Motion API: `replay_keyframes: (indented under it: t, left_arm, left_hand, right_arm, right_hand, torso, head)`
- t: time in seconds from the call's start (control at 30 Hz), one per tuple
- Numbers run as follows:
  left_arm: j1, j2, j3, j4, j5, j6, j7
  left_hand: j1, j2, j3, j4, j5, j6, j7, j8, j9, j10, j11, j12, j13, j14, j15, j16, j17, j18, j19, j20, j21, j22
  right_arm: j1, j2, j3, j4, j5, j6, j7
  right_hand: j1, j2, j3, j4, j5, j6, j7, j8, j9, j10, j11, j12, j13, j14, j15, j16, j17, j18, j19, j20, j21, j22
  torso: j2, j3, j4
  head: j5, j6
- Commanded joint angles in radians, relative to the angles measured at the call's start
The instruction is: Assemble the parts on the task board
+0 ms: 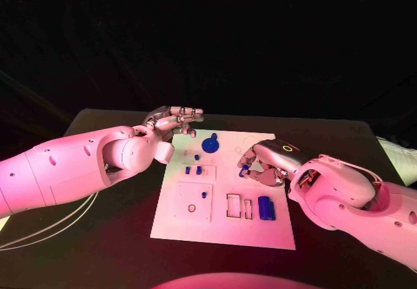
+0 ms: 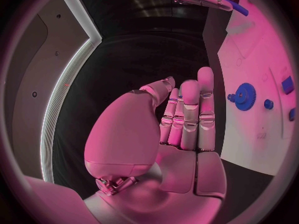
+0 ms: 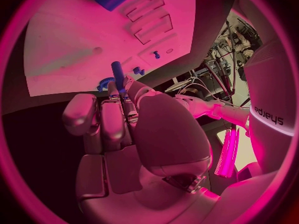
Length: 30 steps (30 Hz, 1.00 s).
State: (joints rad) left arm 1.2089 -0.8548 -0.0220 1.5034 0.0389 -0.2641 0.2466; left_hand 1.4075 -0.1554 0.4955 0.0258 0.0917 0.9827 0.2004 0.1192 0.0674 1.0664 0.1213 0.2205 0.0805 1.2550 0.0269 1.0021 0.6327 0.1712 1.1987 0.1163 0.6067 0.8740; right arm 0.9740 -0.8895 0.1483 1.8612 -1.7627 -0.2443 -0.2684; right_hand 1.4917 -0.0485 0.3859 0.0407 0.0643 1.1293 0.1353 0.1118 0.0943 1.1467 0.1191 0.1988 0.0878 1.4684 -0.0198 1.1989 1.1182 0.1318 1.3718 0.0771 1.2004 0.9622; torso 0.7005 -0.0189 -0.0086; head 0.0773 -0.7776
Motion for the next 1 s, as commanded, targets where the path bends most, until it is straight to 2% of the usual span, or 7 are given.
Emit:
replay_keyframes:
  t: [0.03, 0.27, 0.47, 0.67, 0.77, 0.93, 1.0]
  left_arm:
    - [0.000, 0.003, 0.001, 0.001, -0.010, 0.022, 0.004]
    - [0.000, 0.013, 0.001, 0.002, -0.010, 0.025, 0.004]
    - [0.000, 0.019, 0.001, 0.002, -0.010, 0.024, 0.004]
    - [0.000, 0.024, 0.001, 0.003, -0.010, 0.026, 0.005]
    - [0.000, 0.026, 0.001, 0.003, -0.010, 0.028, 0.005]
    - [0.000, 0.029, 0.001, 0.004, -0.010, 0.031, 0.005]
    - [0.000, 0.030, 0.001, 0.003, -0.010, 0.032, 0.005]
  left_hand:
    - [-0.010, -0.002, -0.006, 0.002, 0.000, -0.006, -0.001, 0.006, 0.000, -0.005, 0.001, 0.007, -0.001, -0.007, 0.002, 0.000, 0.000, 0.010, 0.003, 0.008, -0.007, -0.001]
    - [-0.010, -0.002, -0.006, 0.002, 0.000, -0.006, -0.001, 0.006, 0.000, -0.005, 0.001, 0.007, -0.001, -0.007, 0.002, 0.000, 0.000, 0.010, 0.003, 0.008, -0.007, -0.001]
    - [-0.011, -0.002, -0.006, 0.002, 0.000, -0.007, -0.001, 0.006, 0.000, -0.006, 0.001, 0.008, -0.001, -0.007, 0.002, 0.001, 0.000, 0.010, 0.003, 0.008, -0.007, -0.002]
    - [-0.011, -0.002, -0.006, 0.002, 0.000, -0.007, -0.001, 0.006, 0.000, -0.006, 0.001, 0.008, -0.001, -0.007, 0.002, 0.001, 0.000, 0.010, 0.003, 0.008, -0.007, -0.002]
    - [-0.011, -0.002, -0.006, 0.002, 0.000, -0.007, -0.001, 0.006, 0.000, -0.006, 0.001, 0.008, -0.001, -0.007, 0.002, 0.001, 0.000, 0.010, 0.003, 0.008, -0.007, -0.002]
    - [-0.011, -0.002, -0.006, 0.002, 0.000, -0.007, -0.001, 0.006, 0.000, -0.006, 0.001, 0.008, -0.001, -0.007, 0.002, 0.001, 0.000, 0.010, 0.003, 0.008, -0.007, -0.002]
    - [-0.011, -0.002, -0.006, 0.002, 0.000, -0.007, -0.001, 0.006, 0.000, -0.006, 0.001, 0.008, -0.001, -0.007, 0.002, 0.001, 0.000, 0.010, 0.003, 0.008, -0.007, -0.002]
  right_arm:
    - [0.001, 0.012, 0.001, 0.021, 0.014, -0.030, 0.005]
    - [-0.008, 0.096, 0.001, 0.032, 0.019, -0.022, 0.032]
    - [-0.033, 0.182, -0.010, 0.011, -0.013, -0.007, 0.049]
    - [-0.074, 0.243, -0.016, -0.022, -0.020, 0.008, 0.064]
    - [-0.092, 0.268, -0.018, -0.047, -0.020, 0.018, 0.070]
    - [-0.110, 0.290, -0.023, -0.080, -0.021, 0.029, 0.076]
    - [-0.114, 0.293, -0.024, -0.089, -0.024, 0.032, 0.077]
  right_hand:
    - [-0.005, -0.011, 0.039, -0.034, 0.007, 0.006, -0.001, -0.002, 0.001, 0.069, -0.060, -0.004, 0.000, 0.033, -0.007, 0.005, -0.001, -0.019, 0.006, 0.000, 0.004, 0.000]
    - [-0.008, -0.011, 0.046, -0.037, 0.013, 0.008, -0.002, -0.002, 0.001, 0.071, -0.061, -0.007, 0.001, 0.033, -0.007, 0.005, -0.001, -0.019, 0.005, -0.001, 0.004, 0.000]
    - [-0.010, -0.011, 0.050, -0.039, 0.017, 0.008, -0.001, -0.002, 0.001, 0.071, -0.061, -0.010, 0.002, 0.033, -0.007, 0.005, -0.002, -0.018, 0.005, -0.001, 0.004, -0.001]
    - [-0.012, -0.012, 0.053, -0.041, 0.020, 0.008, -0.001, -0.003, 0.001, 0.072, -0.061, -0.012, 0.003, 0.032, -0.007, 0.004, -0.004, -0.018, 0.004, -0.001, 0.003, -0.003]
    - [-0.012, -0.013, 0.055, -0.042, 0.021, 0.008, -0.001, -0.003, 0.001, 0.072, -0.061, -0.013, 0.003, 0.032, -0.007, 0.004, -0.004, -0.018, 0.003, -0.001, 0.003, -0.003]
    - [-0.013, -0.013, 0.056, -0.043, 0.022, 0.008, -0.001, -0.003, 0.001, 0.072, -0.060, -0.014, 0.003, 0.032, -0.007, 0.004, -0.004, -0.018, 0.003, -0.002, 0.003, -0.003]
    - [-0.013, -0.013, 0.056, -0.043, 0.022, 0.008, -0.001, -0.003, 0.001, 0.072, -0.060, -0.014, 0.003, 0.032, -0.007, 0.004, -0.004, -0.018, 0.003, -0.002, 0.003, -0.003]
  torso:
    - [0.001, 0.0003, -0.0010]
    - [0.001, 0.0000, 0.0046]
    - [0.002, -0.0037, 0.0091]
    - [0.003, -0.0031, 0.0063]
    - [0.002, -0.0016, 0.0047]
    - [0.001, -0.0023, 0.0060]
    - [0.001, -0.0014, 0.0061]
  head:
    - [0.003, 0.000]
    - [0.015, -0.004]
    - [0.025, -0.010]
    - [0.037, -0.013]
    - [0.043, -0.017]
    - [0.046, -0.022]
    - [0.049, -0.024]
